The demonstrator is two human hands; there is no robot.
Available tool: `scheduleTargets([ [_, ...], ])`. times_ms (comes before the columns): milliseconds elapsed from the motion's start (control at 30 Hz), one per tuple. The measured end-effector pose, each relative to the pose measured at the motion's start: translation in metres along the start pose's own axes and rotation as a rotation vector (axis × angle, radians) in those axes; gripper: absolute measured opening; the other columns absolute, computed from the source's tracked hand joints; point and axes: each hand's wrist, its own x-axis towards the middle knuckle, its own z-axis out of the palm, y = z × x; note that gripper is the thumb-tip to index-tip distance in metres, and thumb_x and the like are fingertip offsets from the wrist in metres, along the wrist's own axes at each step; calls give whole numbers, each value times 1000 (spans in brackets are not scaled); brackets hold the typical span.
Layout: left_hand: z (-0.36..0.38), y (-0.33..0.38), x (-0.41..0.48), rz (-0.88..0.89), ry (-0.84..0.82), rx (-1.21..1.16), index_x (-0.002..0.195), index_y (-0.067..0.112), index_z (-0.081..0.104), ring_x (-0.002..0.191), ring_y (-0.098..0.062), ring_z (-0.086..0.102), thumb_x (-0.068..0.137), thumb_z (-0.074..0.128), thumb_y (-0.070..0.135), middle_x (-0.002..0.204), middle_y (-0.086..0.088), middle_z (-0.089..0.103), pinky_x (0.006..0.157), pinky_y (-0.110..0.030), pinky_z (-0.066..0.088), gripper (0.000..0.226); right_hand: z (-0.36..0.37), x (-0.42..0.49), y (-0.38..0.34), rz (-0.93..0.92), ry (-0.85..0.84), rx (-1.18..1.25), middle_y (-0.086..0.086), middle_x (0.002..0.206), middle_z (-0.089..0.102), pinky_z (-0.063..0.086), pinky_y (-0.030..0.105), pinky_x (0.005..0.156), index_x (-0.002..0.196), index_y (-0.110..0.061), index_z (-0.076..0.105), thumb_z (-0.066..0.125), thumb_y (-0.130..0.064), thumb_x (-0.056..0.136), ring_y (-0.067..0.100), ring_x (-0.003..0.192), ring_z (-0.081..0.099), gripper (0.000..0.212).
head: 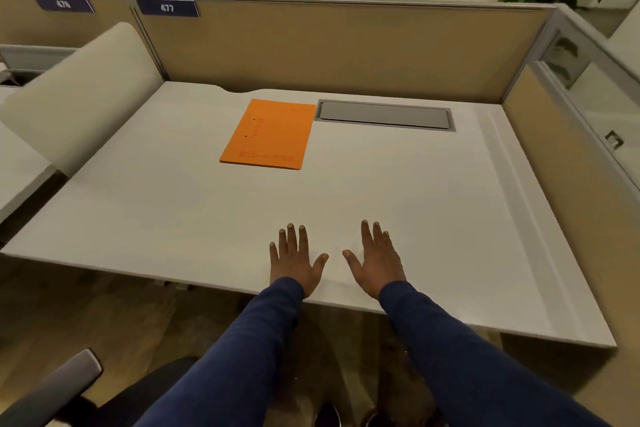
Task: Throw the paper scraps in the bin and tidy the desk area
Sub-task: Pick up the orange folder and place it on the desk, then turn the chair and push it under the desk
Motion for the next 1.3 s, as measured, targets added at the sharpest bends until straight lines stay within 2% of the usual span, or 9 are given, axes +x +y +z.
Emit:
scheduleTargets([
  [267, 9, -20, -47, 12, 10, -5, 154, 21, -20, 151, -30, -19, 94, 14, 70, 163, -7, -25, 119, -50, -13, 85, 12, -49, -12, 3, 2, 4, 6, 169, -5, 18, 48, 123, 159, -26, -7, 31, -66, 97, 32, 155, 4, 83],
  [500, 14, -26, -104, 23, 41, -48, 155, 18, -16, 152, -31, -15, 95, 19, 67, 164, -10, -19, 122, -52, -5, 85, 18, -105, -14, -36, 8, 3, 7, 169, -3, 18, 49, 124, 159, -26, -6, 35, -64, 97, 32, 155, 4, 84],
  [800, 56, -12, -229, 10, 93, -109, 156, 19, -13, 151, -28, -16, 96, 21, 66, 164, -9, -19, 121, -49, -8, 83, 34, -227, 4, -125, 67, 35, 9, 169, 2, 19, 49, 124, 160, -24, 0, 39, -62, 97, 33, 155, 5, 83],
  [933, 75, -11, -298, 12, 78, -117, 156, 20, -12, 152, -28, -16, 96, 22, 66, 165, -8, -17, 122, -49, -7, 83, 50, -296, 17, -117, 37, 44, 9, 169, 0, 18, 49, 124, 160, -24, -2, 38, -61, 98, 33, 155, 3, 82],
  [1300, 58, -68, -396, 17, 71, -104, 158, 20, -3, 153, -25, -11, 98, 26, 62, 167, -5, -8, 124, -48, -4, 79, 76, -393, -24, -132, 39, 72, 8, 169, 2, 20, 48, 123, 159, -27, -2, 34, -66, 96, 33, 155, 6, 82],
])
